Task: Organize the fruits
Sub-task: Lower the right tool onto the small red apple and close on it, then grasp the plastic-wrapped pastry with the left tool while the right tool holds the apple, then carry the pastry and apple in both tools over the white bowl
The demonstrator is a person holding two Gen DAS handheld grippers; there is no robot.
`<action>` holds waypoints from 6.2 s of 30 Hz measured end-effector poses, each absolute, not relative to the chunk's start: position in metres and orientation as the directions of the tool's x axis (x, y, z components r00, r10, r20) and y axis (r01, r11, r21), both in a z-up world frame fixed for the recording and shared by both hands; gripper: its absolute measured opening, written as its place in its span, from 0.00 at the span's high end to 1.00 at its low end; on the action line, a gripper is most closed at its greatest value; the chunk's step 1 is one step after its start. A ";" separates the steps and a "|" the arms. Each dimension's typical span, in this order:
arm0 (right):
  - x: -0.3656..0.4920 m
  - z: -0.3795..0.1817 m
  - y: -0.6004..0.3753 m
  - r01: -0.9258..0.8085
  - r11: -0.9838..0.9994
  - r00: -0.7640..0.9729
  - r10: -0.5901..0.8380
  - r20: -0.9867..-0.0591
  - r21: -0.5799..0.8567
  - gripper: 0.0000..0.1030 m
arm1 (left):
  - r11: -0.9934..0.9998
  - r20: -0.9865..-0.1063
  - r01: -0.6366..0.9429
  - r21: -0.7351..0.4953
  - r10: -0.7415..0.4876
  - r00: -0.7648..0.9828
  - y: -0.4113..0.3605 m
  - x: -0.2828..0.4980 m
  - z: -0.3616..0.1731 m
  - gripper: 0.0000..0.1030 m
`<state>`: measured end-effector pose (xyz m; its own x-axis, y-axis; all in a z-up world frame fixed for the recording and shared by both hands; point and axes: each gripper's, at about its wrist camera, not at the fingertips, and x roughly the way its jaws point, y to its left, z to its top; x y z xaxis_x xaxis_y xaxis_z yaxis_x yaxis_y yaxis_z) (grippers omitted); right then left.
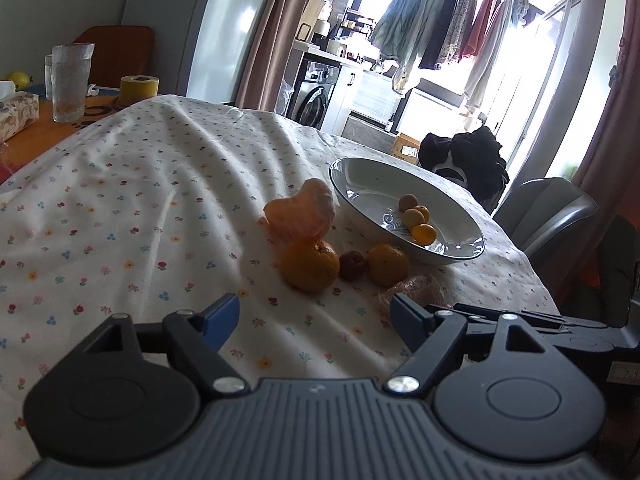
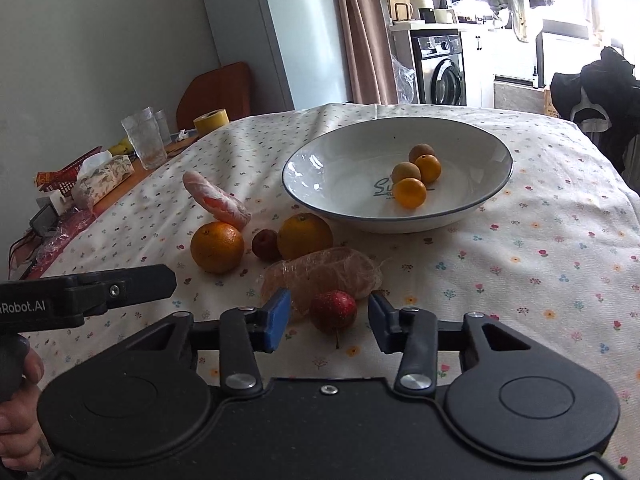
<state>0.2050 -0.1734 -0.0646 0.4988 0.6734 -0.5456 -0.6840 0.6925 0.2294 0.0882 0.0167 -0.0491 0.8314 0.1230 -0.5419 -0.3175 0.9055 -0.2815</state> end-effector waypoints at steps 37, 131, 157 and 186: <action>0.220 -0.058 -0.235 -0.612 0.726 0.547 0.675 -0.495 0.314 0.76 | 0.959 -0.574 -0.137 -0.248 -0.031 0.818 -0.030 0.172 -0.072 0.41; 0.195 -0.071 -0.231 -0.684 0.675 0.489 0.705 -0.513 0.276 0.80 | 0.894 -0.557 -0.071 -0.443 -0.212 0.803 -0.039 0.159 -0.073 0.82; 0.211 -0.029 -0.221 -0.702 0.674 0.546 0.718 -0.431 0.232 0.80 | 0.915 -0.451 -0.092 -0.392 -0.103 0.887 -0.007 0.134 -0.017 0.83; 0.287 -0.023 -0.211 -0.652 0.733 0.613 0.659 -0.437 0.191 0.80 | 0.898 -0.472 -0.212 -0.385 0.006 0.882 0.029 0.220 -0.021 0.82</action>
